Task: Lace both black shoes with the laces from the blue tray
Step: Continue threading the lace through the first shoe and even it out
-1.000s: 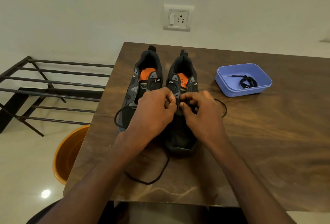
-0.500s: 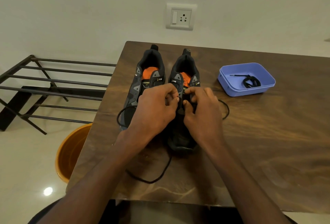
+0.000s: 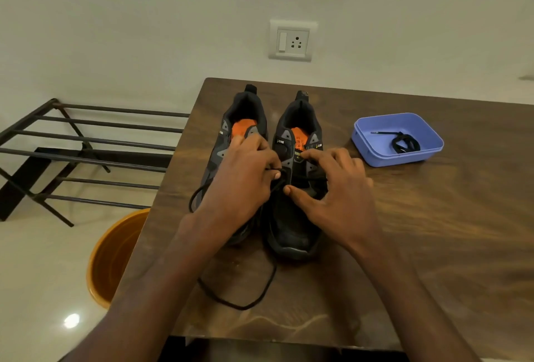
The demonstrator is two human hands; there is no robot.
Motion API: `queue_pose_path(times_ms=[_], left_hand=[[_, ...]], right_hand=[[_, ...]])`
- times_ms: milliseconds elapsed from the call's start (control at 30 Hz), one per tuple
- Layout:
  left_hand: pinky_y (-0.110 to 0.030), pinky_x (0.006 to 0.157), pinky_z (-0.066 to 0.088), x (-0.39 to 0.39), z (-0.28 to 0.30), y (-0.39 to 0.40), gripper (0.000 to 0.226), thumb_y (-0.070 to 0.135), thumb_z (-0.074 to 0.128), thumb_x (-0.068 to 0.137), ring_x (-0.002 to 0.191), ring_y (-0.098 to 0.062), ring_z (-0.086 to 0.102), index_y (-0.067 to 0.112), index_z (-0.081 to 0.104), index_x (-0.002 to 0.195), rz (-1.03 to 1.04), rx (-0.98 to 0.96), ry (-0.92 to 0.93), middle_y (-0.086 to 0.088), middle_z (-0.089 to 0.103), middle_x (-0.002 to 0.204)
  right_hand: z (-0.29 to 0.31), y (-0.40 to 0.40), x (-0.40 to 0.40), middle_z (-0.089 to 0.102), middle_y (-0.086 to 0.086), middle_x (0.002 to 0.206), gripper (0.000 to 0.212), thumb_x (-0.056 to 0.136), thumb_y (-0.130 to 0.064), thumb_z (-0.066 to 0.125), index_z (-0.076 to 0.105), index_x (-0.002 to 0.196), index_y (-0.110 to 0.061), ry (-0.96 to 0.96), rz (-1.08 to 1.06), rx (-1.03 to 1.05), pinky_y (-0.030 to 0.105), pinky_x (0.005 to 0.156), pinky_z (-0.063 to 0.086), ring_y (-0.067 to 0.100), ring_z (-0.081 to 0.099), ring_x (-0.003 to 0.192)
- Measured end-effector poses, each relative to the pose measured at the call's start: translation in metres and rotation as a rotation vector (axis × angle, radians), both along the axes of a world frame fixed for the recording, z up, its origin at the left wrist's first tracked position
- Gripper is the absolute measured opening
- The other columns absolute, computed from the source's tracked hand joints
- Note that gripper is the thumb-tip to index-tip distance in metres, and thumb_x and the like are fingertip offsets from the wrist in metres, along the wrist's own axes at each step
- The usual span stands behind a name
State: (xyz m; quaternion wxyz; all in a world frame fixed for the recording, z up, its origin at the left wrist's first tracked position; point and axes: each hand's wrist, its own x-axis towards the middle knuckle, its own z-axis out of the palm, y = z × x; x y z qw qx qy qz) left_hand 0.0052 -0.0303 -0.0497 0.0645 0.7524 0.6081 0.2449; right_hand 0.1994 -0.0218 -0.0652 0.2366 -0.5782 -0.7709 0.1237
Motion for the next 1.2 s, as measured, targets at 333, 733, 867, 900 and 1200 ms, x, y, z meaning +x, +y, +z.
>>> queue_pose_path(times_ms=[333,733,867,900,1200], left_hand=[[-0.018,0.073,0.050,0.001,0.017,-0.002,0.009,0.021,0.064,0.101,0.084,-0.007,0.060,0.019,0.063,0.109,-0.048,0.079,-0.520,0.010,0.060,0.091],[-0.022,0.057,0.047,-0.002,0.027,-0.002,0.021,0.020,0.037,0.112,0.080,-0.017,0.070,0.005,0.052,0.108,0.016,0.001,-1.136,-0.007,0.063,0.085],[-0.013,0.079,0.048,-0.003,0.009,0.000,0.021,0.024,0.070,0.096,0.088,-0.004,0.058,0.025,0.062,0.115,-0.056,-0.001,-0.301,0.010,0.057,0.099],[-0.015,0.086,0.047,-0.002,0.004,0.002,0.025,0.024,0.073,0.093,0.096,-0.003,0.055,0.026,0.065,0.118,-0.081,-0.050,-0.191,0.011,0.057,0.107],[-0.033,0.079,0.041,-0.010,0.016,0.003,0.032,0.015,0.067,0.094,0.096,-0.014,0.036,0.035,0.075,0.118,0.006,0.019,0.096,0.006,0.051,0.103]], right_hand=[[-0.001,0.002,0.003,0.048,-0.017,0.131,0.070,0.075,-0.077,0.068,0.048,0.136,-0.049,0.020,-0.002,0.006,0.046,0.104,0.032,0.007,0.048,0.122],[-0.006,0.007,0.006,0.045,-0.018,0.133,0.073,0.072,-0.076,0.071,0.044,0.135,-0.052,0.102,0.040,-0.037,0.050,0.110,0.039,0.005,0.050,0.122],[-0.010,0.008,0.005,0.045,-0.019,0.130,0.075,0.069,-0.078,0.069,0.044,0.134,-0.051,0.155,0.059,-0.035,0.048,0.100,0.052,0.005,0.055,0.117],[-0.011,0.008,0.005,0.044,-0.019,0.129,0.075,0.069,-0.076,0.071,0.044,0.134,-0.050,0.167,0.064,-0.034,0.046,0.097,0.054,0.005,0.055,0.116],[-0.010,0.009,0.007,0.043,-0.015,0.133,0.078,0.073,-0.061,0.082,0.044,0.140,-0.050,0.186,0.078,-0.045,0.027,0.091,0.054,0.001,0.050,0.119]])
